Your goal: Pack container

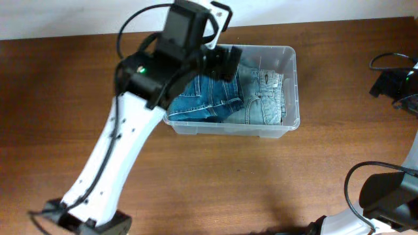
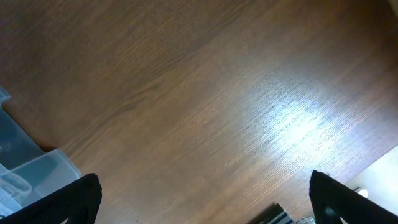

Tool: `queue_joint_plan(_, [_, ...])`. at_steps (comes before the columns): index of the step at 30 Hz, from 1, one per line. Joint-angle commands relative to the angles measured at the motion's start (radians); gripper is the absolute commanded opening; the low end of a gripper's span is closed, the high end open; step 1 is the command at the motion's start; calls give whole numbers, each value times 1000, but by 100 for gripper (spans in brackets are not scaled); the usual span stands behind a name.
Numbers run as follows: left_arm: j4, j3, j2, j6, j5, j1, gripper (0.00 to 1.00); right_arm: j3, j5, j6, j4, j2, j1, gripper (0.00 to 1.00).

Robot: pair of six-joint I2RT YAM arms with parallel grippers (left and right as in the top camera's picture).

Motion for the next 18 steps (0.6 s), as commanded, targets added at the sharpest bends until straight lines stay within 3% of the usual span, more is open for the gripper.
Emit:
queue_joint_plan(1, [-84,1,-19,12,-11,2,100,1,9,11,0,1,-3,98])
queue_joint_plan(6, [-130,0,-17,12,-11,2,99,1,8,11,0,1,-3,98])
queue_joint_plan(18, [-414,0,-17,12,-15,2,99,1,9,11,0,1,-3,98])
